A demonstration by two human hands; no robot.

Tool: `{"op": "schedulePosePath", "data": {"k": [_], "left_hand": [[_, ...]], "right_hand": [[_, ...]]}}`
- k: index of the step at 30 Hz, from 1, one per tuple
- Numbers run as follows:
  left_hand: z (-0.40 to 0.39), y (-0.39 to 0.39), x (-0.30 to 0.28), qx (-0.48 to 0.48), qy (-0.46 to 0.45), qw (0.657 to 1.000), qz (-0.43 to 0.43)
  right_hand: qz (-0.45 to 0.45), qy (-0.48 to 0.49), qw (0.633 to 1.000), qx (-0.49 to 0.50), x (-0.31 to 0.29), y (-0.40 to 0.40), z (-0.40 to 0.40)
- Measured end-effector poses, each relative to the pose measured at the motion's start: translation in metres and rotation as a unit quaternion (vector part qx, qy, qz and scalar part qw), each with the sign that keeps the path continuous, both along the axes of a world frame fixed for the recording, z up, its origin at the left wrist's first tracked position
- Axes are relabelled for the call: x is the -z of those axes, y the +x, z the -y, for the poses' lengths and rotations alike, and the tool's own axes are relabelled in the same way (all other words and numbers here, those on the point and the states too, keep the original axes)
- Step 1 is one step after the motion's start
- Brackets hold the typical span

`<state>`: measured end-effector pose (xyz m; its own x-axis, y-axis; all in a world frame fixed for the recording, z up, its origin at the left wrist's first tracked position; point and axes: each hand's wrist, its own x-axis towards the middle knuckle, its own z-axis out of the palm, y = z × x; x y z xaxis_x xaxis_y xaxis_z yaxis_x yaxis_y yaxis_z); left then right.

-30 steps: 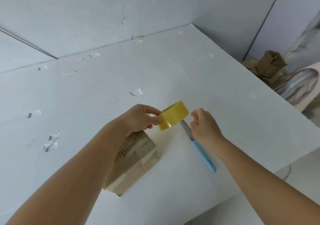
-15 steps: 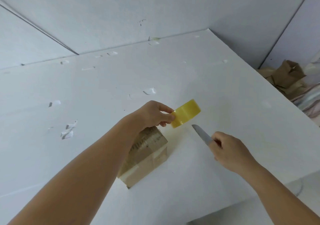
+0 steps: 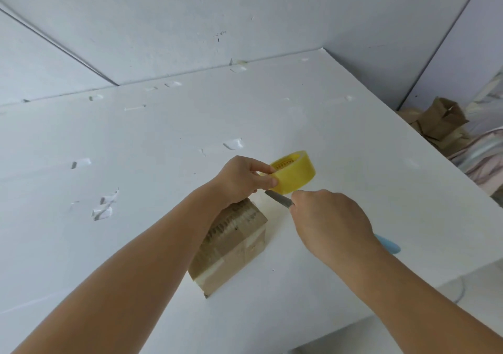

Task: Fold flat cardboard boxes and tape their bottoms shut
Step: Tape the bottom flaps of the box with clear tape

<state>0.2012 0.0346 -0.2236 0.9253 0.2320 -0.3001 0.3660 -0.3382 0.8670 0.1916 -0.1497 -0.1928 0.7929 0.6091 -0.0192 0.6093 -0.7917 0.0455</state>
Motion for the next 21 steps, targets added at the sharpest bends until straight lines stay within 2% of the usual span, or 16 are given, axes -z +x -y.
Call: {"op": "schedulePosePath", "data": {"k": [3, 6, 8, 13, 16, 18, 19, 20, 21], "left_hand": [[0.002, 0.0, 0.0, 0.003, 0.001, 1.0, 0.015], [0.003, -0.001, 0.001, -0.002, -0.039, 0.998, 0.048], [0.001, -0.001, 0.001, -0.008, -0.061, 0.996, 0.066], [-0.005, -0.002, 0.003, -0.026, -0.078, 0.995, 0.051], [-0.004, -0.002, 0.0, -0.017, -0.083, 0.996, 0.039], [-0.004, -0.003, 0.0, -0.017, -0.084, 0.996, 0.029], [-0.004, -0.003, -0.001, -0.021, -0.088, 0.996, 0.027], [-0.004, -0.003, -0.001, -0.025, -0.092, 0.995, 0.028], [-0.004, -0.003, -0.002, -0.027, -0.092, 0.995, 0.029]], "right_hand": [[-0.005, -0.011, 1.0, 0.006, -0.004, -0.004, -0.014], [-0.087, -0.081, 0.993, -0.014, 0.018, -0.008, -0.023], [-0.125, -0.081, 0.989, 0.009, 0.043, 0.003, -0.02], [-0.06, -0.019, 0.996, 0.068, 0.093, 0.033, -0.003], [-0.074, -0.006, 0.995, 0.066, 0.113, 0.04, 0.003], [-0.082, 0.068, 0.993, 0.058, 0.112, 0.04, 0.004], [-0.117, 0.165, 0.976, 0.076, 0.107, 0.039, 0.003], [-0.195, 0.272, 0.936, 0.108, 0.098, 0.036, 0.0], [-0.305, 0.373, 0.865, 0.143, 0.087, 0.031, -0.005]]}}
